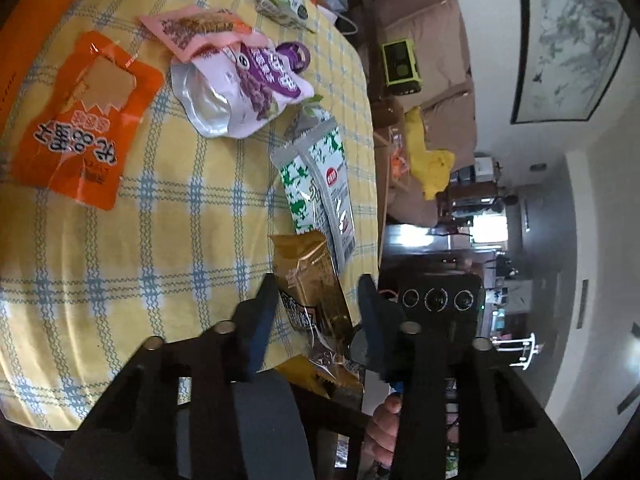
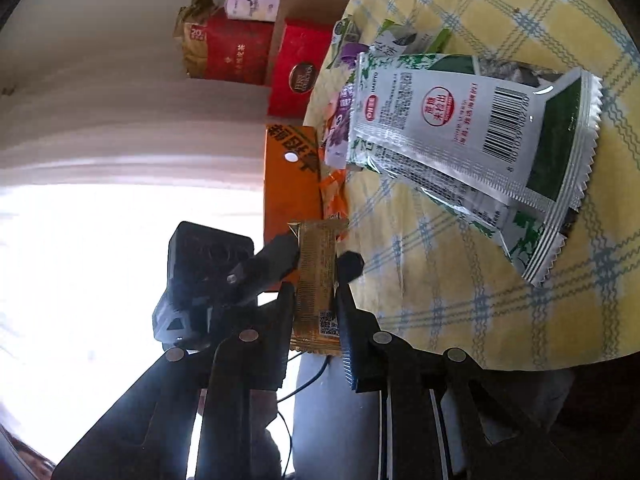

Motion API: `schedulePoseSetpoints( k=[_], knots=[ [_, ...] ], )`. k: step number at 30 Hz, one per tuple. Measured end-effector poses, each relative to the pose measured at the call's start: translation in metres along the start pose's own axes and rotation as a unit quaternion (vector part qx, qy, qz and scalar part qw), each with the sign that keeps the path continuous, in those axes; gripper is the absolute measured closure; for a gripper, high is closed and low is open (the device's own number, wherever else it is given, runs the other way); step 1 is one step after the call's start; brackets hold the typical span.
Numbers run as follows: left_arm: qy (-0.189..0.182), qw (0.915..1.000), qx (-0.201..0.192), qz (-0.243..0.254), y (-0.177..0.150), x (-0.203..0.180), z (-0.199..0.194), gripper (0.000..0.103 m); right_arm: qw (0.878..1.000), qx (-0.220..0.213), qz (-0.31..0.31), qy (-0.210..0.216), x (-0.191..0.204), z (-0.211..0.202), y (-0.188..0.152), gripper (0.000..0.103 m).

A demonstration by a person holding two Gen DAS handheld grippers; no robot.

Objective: Organize objects

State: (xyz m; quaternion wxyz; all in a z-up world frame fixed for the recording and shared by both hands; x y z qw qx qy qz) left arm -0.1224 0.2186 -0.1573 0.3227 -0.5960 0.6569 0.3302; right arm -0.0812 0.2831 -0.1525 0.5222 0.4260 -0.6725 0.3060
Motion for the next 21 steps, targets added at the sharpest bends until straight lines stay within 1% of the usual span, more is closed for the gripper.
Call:
schedulePoseSetpoints(
  k=[1, 3, 6, 9, 11, 12, 13, 14, 16, 18, 19, 20, 21],
  knots=[
    [-0.001, 1.0, -0.001, 0.0, 0.002, -0.001, 0.0, 0.076, 1.0, 0.001, 0.003, 0.005, 0.001, 0.0, 0.001, 0.083],
    [-0.008, 1.0, -0.004, -0.003, 0.004, -0.003, 0.001, 0.078, 1.0, 0.001, 0.009, 0.011, 0.001, 0.002, 0.002, 0.083],
    [-0.005, 0.9999, -0.015, -0.001, 0.007, -0.006, 0.001, 0.082, 1.0, 0.002, 0.008, 0.006, 0.0, 0.002, 0.001, 0.08],
    [0.015, 0.9996, -0.022, -0.001, 0.009, -0.004, 0.001, 0.082, 0.999, -0.014, -0.008, -0.03, 0.0, -0.002, 0.005, 0.07],
    [0.046, 0.9987, -0.021, 0.003, 0.008, 0.0, -0.002, 0.082, 0.997, -0.029, -0.034, -0.064, 0.001, -0.007, 0.008, 0.069],
    [0.067, 0.9975, -0.019, 0.009, 0.007, 0.002, -0.001, 0.082, 0.994, -0.036, -0.052, -0.087, 0.004, -0.009, 0.009, 0.069],
    [0.097, 0.9949, -0.018, 0.017, 0.007, 0.004, 0.001, 0.082, 0.987, -0.045, -0.086, -0.126, 0.009, -0.012, 0.01, 0.069],
    [0.117, 0.9927, -0.016, 0.024, 0.007, 0.005, 0.002, 0.082, 0.981, -0.051, -0.109, -0.153, 0.011, -0.013, 0.009, 0.069],
    [0.146, 0.9886, -0.015, 0.034, 0.008, 0.005, 0.006, 0.082, 0.961, -0.062, -0.164, -0.215, 0.02, -0.015, 0.008, 0.069],
    [0.162, 0.9858, -0.017, 0.04, 0.009, 0.003, 0.009, 0.082, 0.939, -0.067, -0.21, -0.265, 0.027, -0.012, 0.004, 0.069],
    [0.172, 0.984, -0.018, 0.044, 0.009, 0.003, 0.011, 0.082, 0.924, -0.068, -0.235, -0.293, 0.031, -0.009, 0.002, 0.069],
    [0.179, 0.9825, -0.019, 0.047, 0.009, 0.002, 0.012, 0.082, 0.917, -0.068, -0.248, -0.306, 0.033, -0.008, -0.001, 0.069],
    [0.185, 0.9812, -0.021, 0.05, 0.009, 0.001, 0.014, 0.082, 0.906, -0.066, -0.265, -0.322, 0.035, -0.003, -0.004, 0.069]
  ],
)
Point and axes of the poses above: each gripper's, at about its wrist camera, not at the fingertips, and z roughly the way its jaws point, x to its left, y to its top, the point moved 8 cm from there along z, roughly the way its jaws point, and after that the axes turned 1 degree about z, right-handed, at the moved point
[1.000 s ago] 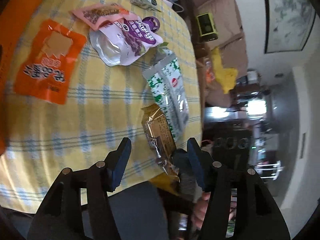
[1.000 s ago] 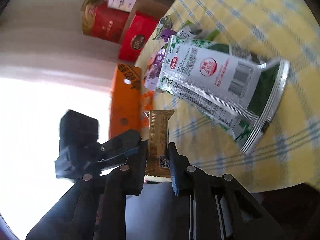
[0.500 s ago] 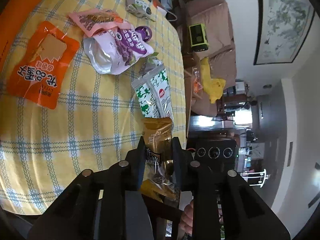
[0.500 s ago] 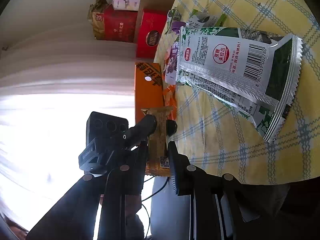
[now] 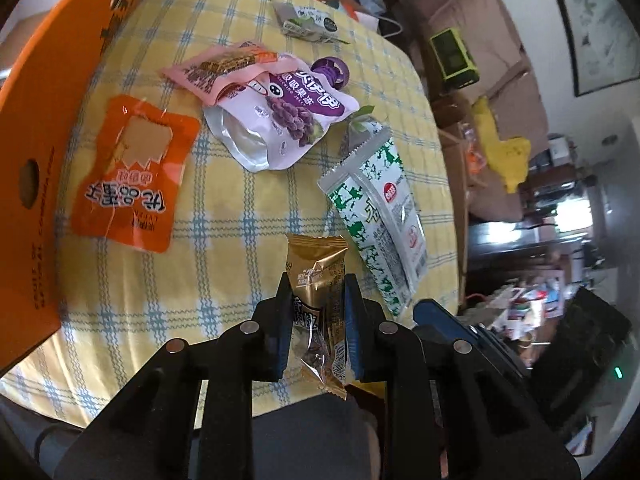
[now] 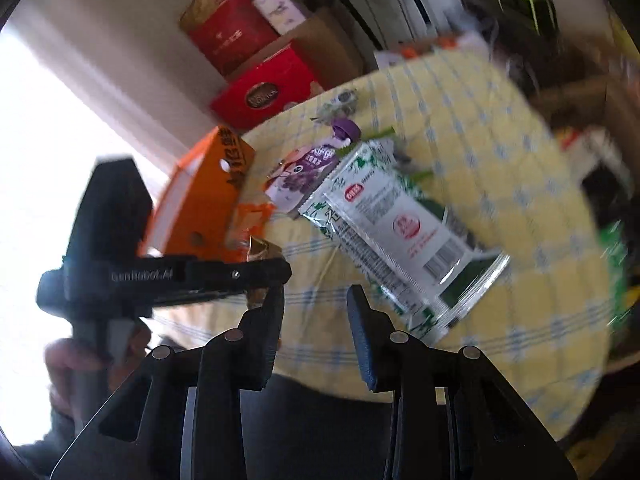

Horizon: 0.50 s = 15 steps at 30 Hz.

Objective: Organize objects

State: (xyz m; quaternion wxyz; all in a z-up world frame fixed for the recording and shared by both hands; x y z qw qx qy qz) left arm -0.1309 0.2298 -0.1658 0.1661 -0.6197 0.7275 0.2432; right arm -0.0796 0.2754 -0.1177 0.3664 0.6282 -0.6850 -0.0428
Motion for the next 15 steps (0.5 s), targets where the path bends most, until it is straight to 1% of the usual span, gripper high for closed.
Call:
schedulePoseSetpoints(
  k=[4, 10, 13, 15],
  knots=[
    [0.029, 0.9995, 0.001, 0.012, 0.0, -0.004, 0.005, 0.082, 0.999, 0.009, -0.04, -0.022, 0.009, 0.005, -0.012, 0.069],
    [0.054, 0.9982, 0.01, 0.025, -0.003, -0.004, 0.007, 0.082, 0.999, 0.027, -0.039, -0.009, 0.018, 0.029, -0.018, 0.069],
    [0.063, 0.9976, 0.01, 0.028, -0.005, 0.0, 0.005, 0.082, 0.999, 0.036, -0.031, 0.004, 0.021, 0.034, -0.022, 0.069],
    [0.069, 0.9972, 0.01, 0.028, -0.007, 0.002, 0.004, 0.082, 0.999, 0.034, -0.034, 0.003, 0.022, 0.037, -0.023, 0.069]
  ],
)
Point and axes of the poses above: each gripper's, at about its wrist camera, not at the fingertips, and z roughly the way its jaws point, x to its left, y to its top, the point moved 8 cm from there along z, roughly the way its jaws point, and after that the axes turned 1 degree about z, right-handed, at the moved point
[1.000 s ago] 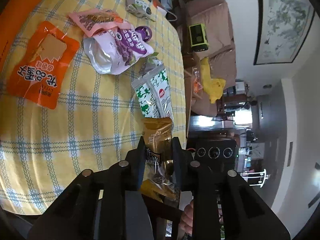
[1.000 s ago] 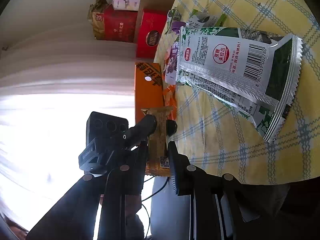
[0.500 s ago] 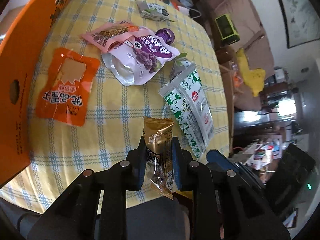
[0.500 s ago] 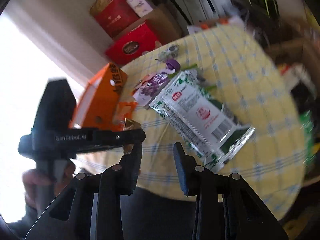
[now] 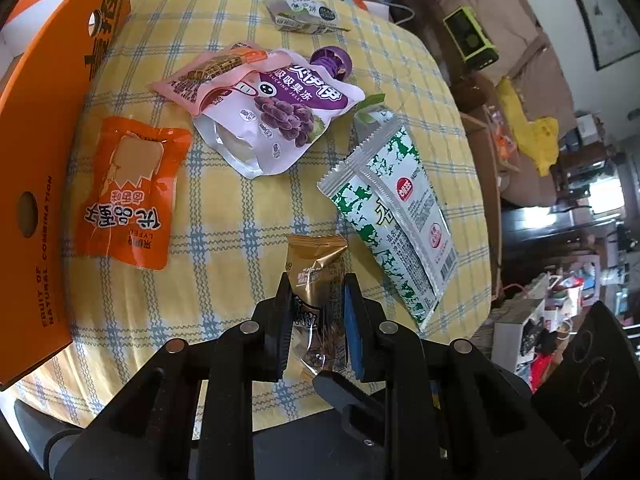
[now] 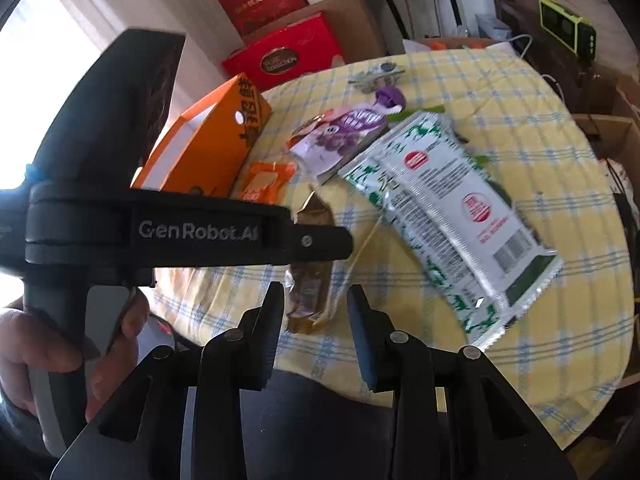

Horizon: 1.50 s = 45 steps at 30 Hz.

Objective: Organize objects

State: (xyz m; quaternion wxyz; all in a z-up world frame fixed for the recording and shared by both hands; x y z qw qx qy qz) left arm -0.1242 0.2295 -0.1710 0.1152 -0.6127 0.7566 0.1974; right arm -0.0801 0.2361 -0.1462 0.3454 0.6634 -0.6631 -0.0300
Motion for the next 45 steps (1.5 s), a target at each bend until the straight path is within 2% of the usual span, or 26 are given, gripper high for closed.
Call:
schedulePoseSetpoints(
  k=[4, 8, 11, 14, 18, 24, 27, 28, 29, 34, 42, 44, 45],
  knots=[
    [0.014, 0.9999, -0.001, 0.009, -0.002, -0.003, 0.001, 0.082, 1.0, 0.006, 0.002, -0.001, -0.001, 0.005, -0.003, 0.068],
    [0.012, 0.9998, 0.004, 0.017, -0.006, -0.006, 0.002, 0.081, 1.0, 0.0, 0.003, -0.01, -0.004, 0.006, -0.002, 0.069],
    [0.003, 0.9999, 0.001, 0.017, -0.007, -0.006, -0.001, 0.08, 1.0, 0.005, 0.02, 0.003, -0.008, 0.008, -0.002, 0.075],
    [-0.006, 0.9999, 0.003, 0.016, -0.009, -0.004, -0.005, 0.07, 1.0, 0.01, 0.026, -0.01, -0.016, 0.006, -0.003, 0.078],
    [-0.01, 0.9997, 0.003, 0.021, -0.01, -0.004, -0.003, 0.068, 0.999, 0.007, 0.046, -0.002, -0.025, 0.003, -0.004, 0.077],
    [-0.008, 0.9994, 0.001, 0.033, -0.009, -0.013, 0.005, 0.068, 1.0, 0.008, 0.027, -0.014, -0.023, -0.001, -0.006, 0.075],
    [0.014, 0.9987, -0.009, 0.049, -0.009, -0.016, 0.005, 0.073, 0.999, 0.008, 0.021, -0.024, -0.025, -0.006, -0.007, 0.075],
    [0.019, 0.9984, -0.011, 0.052, -0.009, -0.016, 0.006, 0.08, 0.999, 0.006, 0.021, -0.026, -0.026, -0.008, -0.006, 0.075],
    [0.023, 0.9981, -0.012, 0.056, -0.01, -0.016, 0.006, 0.081, 0.999, 0.004, 0.02, -0.026, -0.026, -0.012, -0.007, 0.075],
    [0.018, 0.9983, -0.013, 0.053, -0.012, -0.014, 0.004, 0.082, 0.999, -0.006, 0.025, -0.031, -0.035, -0.034, -0.007, 0.067],
    [0.027, 0.9972, -0.017, 0.068, -0.015, -0.015, -0.003, 0.083, 0.996, -0.027, 0.04, -0.072, -0.066, -0.058, 0.005, 0.063],
    [0.034, 0.9963, -0.024, 0.076, -0.015, -0.015, -0.01, 0.083, 0.995, -0.027, 0.034, -0.086, -0.072, -0.06, 0.009, 0.059],
    [0.036, 0.9959, -0.027, 0.078, -0.014, -0.014, -0.013, 0.083, 0.995, -0.028, 0.031, -0.095, -0.074, -0.06, 0.011, 0.052]
  ],
)
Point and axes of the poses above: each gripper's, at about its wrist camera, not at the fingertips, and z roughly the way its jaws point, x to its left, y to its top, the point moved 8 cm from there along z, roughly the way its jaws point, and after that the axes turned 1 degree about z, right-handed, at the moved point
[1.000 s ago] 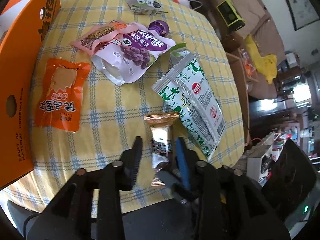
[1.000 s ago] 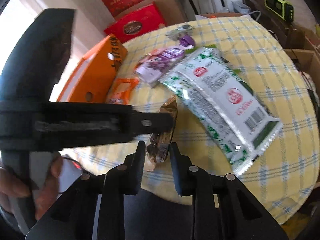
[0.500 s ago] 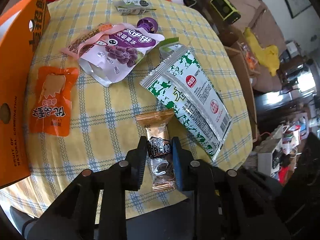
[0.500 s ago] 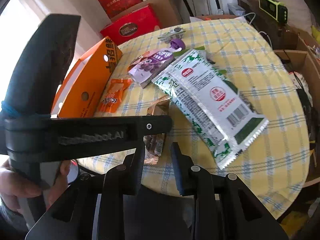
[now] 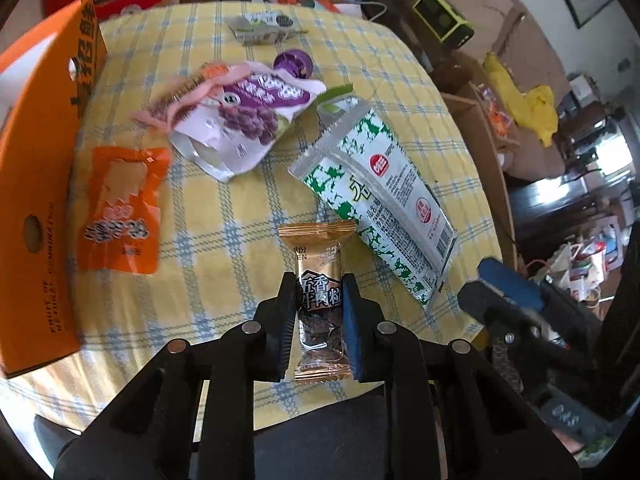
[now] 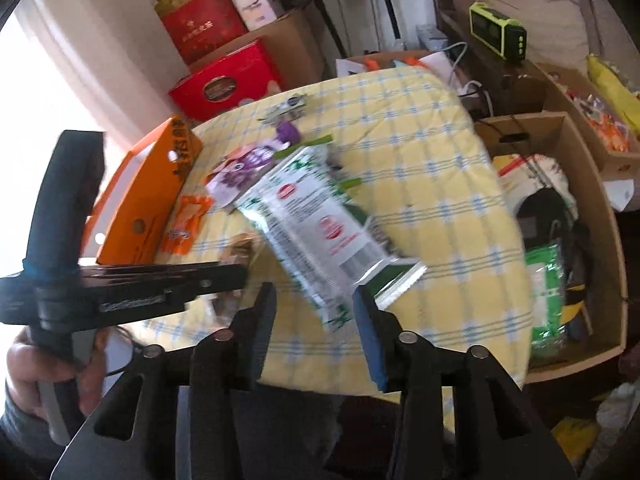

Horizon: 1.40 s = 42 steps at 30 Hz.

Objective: Organize objects

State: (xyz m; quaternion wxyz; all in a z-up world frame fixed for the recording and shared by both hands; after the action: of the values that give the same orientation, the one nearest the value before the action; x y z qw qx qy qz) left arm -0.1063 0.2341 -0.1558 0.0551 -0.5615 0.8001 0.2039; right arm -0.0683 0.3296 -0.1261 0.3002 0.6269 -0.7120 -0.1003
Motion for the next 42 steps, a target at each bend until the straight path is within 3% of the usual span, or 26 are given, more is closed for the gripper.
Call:
schedulePoseSetpoints(
  k=[2, 7, 12, 16, 26, 27, 29, 31, 33, 36, 39, 42],
  knots=[
    [0.006, 0.9999, -0.01, 0.006, 0.001, 0.002, -0.009, 0.083, 1.0, -0.006, -0.011, -0.017, -0.003, -0.001, 0.004, 0.042],
    [0.021, 0.9992, -0.033, 0.014, 0.005, 0.01, -0.035, 0.083, 0.995, -0.015, -0.075, -0.067, 0.004, 0.007, 0.004, 0.039],
    [0.021, 0.9988, -0.043, 0.014, 0.006, 0.017, -0.053, 0.083, 0.991, -0.004, -0.104, -0.079, 0.009, 0.026, 0.001, 0.037],
    [0.009, 0.9987, -0.048, 0.012, 0.004, 0.022, -0.064, 0.083, 0.988, -0.009, -0.126, -0.092, 0.013, 0.034, 0.001, 0.024],
    [-0.002, 0.9985, -0.054, 0.011, 0.001, 0.026, -0.081, 0.083, 0.974, 0.002, -0.179, -0.139, 0.02, 0.058, -0.002, 0.024],
    [-0.003, 0.9984, -0.055, 0.011, 0.001, 0.026, -0.082, 0.083, 0.975, 0.001, -0.175, -0.139, 0.019, 0.057, -0.001, 0.028],
    [-0.006, 0.9984, -0.056, 0.009, 0.001, 0.027, -0.084, 0.083, 0.983, 0.003, -0.144, -0.114, 0.015, 0.054, 0.002, 0.038],
    [-0.009, 0.9984, -0.056, 0.007, 0.0, 0.028, -0.086, 0.083, 0.994, 0.011, -0.091, -0.06, 0.007, 0.05, 0.007, 0.048],
    [-0.011, 0.9984, -0.055, 0.004, 0.0, 0.029, -0.086, 0.083, 0.998, 0.011, -0.052, -0.035, -0.002, 0.045, 0.011, 0.053],
    [-0.015, 0.9984, -0.054, 0.001, 0.0, 0.03, -0.086, 0.083, 0.999, 0.016, 0.028, 0.038, -0.018, 0.038, 0.016, 0.066],
    [-0.015, 0.9984, -0.054, -0.002, 0.002, 0.033, -0.086, 0.083, 0.992, 0.016, 0.093, 0.078, -0.038, 0.033, 0.02, 0.066],
    [-0.015, 0.9984, -0.053, -0.003, 0.003, 0.034, -0.085, 0.083, 0.994, 0.01, 0.086, 0.066, -0.046, 0.028, 0.024, 0.064]
  ],
)
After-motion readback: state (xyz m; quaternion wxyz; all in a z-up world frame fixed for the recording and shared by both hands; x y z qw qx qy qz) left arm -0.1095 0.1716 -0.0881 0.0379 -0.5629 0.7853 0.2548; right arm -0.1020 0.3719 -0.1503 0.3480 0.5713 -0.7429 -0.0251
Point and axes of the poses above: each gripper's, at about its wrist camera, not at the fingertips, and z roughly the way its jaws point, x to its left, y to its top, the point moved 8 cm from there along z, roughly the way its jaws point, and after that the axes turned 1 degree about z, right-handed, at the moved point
